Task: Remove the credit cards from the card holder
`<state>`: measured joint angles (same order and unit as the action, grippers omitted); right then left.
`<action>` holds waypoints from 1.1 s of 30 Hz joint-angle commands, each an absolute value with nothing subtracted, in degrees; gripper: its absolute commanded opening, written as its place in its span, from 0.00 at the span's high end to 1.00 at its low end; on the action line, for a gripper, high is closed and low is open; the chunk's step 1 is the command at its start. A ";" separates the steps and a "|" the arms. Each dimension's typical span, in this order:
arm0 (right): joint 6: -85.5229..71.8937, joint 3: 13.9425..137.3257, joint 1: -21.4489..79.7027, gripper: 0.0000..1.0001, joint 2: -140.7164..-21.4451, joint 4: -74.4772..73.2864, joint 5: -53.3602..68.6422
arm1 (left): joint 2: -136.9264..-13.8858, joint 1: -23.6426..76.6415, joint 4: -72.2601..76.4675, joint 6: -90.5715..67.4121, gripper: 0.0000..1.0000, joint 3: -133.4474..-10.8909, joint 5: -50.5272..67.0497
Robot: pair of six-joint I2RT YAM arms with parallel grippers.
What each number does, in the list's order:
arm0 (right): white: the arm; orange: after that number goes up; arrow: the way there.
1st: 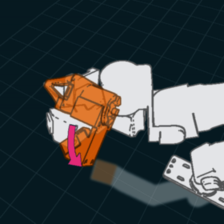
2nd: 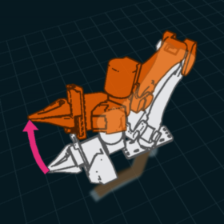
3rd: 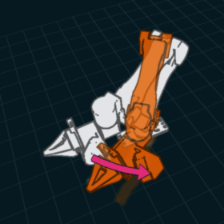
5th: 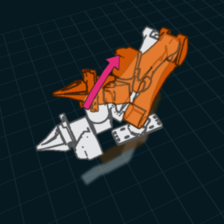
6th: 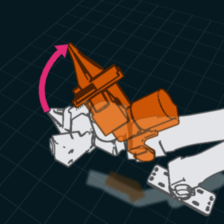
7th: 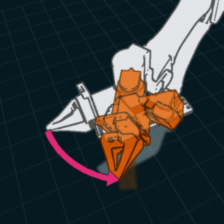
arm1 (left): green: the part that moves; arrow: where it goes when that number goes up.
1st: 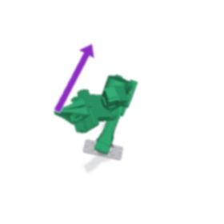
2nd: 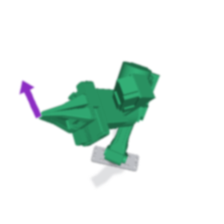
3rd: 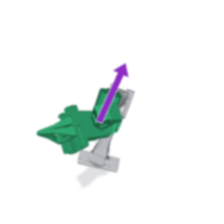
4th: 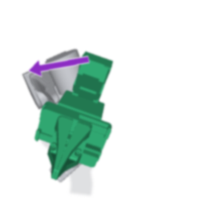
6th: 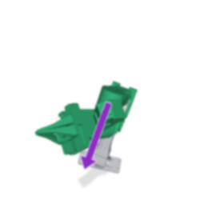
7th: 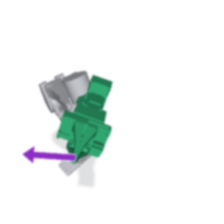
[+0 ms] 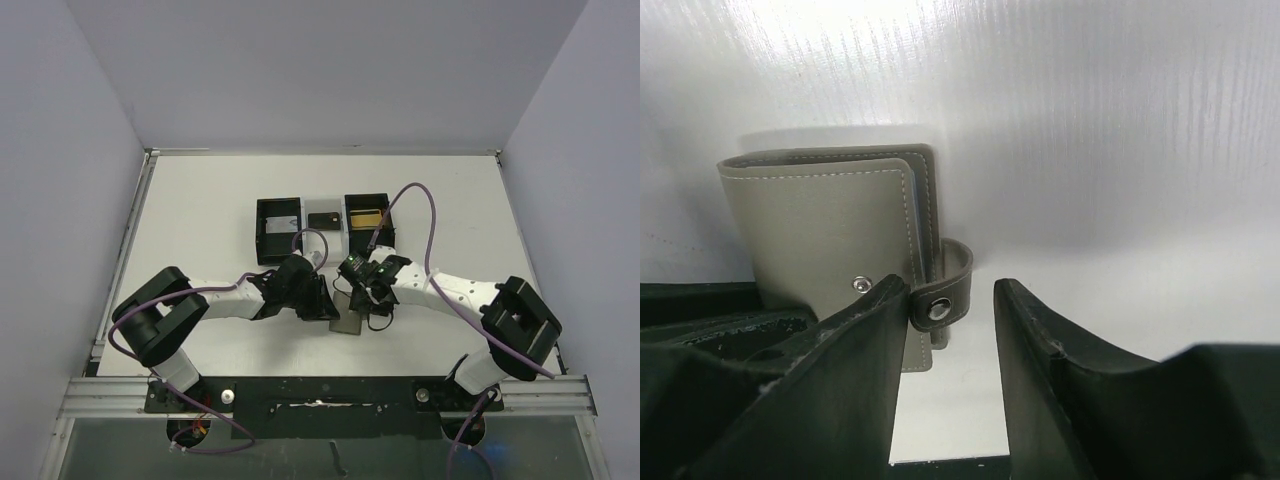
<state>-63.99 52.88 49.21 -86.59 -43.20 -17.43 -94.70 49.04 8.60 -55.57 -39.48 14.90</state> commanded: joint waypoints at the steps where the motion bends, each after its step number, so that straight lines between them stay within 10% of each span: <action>1: -65.47 52.78 49.29 0.61 -83.23 -43.94 -19.77 | -92.66 49.13 5.06 -53.48 0.73 -40.58 12.16; 27: -62.68 42.37 45.18 0.81 -76.61 -31.10 -12.63 | -90.65 49.47 2.64 -53.32 0.72 -42.32 9.38; 33: -60.16 42.85 45.20 1.00 -75.75 -29.91 -12.20 | -85.18 51.67 0.96 -52.82 0.71 -41.93 1.10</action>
